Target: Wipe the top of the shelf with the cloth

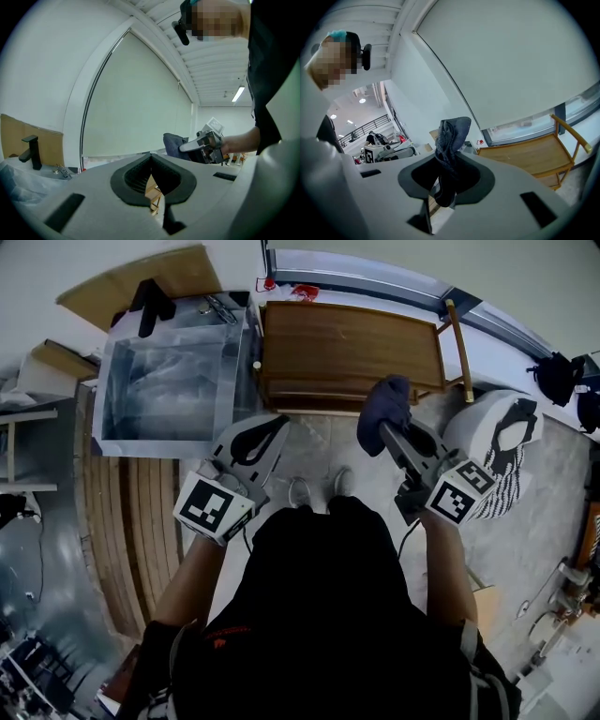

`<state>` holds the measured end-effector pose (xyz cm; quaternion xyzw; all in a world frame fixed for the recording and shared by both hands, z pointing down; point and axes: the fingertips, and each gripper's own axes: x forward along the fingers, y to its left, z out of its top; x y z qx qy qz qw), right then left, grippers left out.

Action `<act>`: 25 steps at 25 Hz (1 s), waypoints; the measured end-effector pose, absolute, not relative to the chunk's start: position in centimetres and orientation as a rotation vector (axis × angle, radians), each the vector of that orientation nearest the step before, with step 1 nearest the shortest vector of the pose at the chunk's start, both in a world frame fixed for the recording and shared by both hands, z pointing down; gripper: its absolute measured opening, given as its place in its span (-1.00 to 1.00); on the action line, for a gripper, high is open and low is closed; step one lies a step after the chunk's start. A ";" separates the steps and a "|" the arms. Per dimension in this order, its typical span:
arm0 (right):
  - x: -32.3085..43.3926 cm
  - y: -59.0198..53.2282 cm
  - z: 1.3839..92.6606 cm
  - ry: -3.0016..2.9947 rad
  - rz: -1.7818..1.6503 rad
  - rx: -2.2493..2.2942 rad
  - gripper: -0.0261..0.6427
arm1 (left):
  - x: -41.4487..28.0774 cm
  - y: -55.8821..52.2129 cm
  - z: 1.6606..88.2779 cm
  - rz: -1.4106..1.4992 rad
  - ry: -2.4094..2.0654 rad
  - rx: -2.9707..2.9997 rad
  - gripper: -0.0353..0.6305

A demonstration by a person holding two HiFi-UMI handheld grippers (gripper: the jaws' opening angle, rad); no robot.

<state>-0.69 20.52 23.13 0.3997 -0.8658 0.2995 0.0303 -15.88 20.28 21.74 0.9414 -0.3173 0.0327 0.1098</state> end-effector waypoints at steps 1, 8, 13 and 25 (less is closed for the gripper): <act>-0.6 20.1 23.2 -2.669 0.922 1.232 -0.68 | -15.8 20.0 21.8 0.095 -0.934 2.766 -0.83; 0.3 16.2 23.7 -2.689 0.930 1.197 -0.68 | -14.7 16.8 22.3 0.118 -0.958 2.756 -0.83; 2.3 12.1 24.2 -2.714 0.948 1.153 -0.68 | -12.6 13.4 22.5 0.145 -1.002 2.741 -0.83; 11.3 0.3 27.6 -2.662 0.977 1.022 -0.68 | -5.5 3.1 24.7 0.283 -1.164 2.615 -0.83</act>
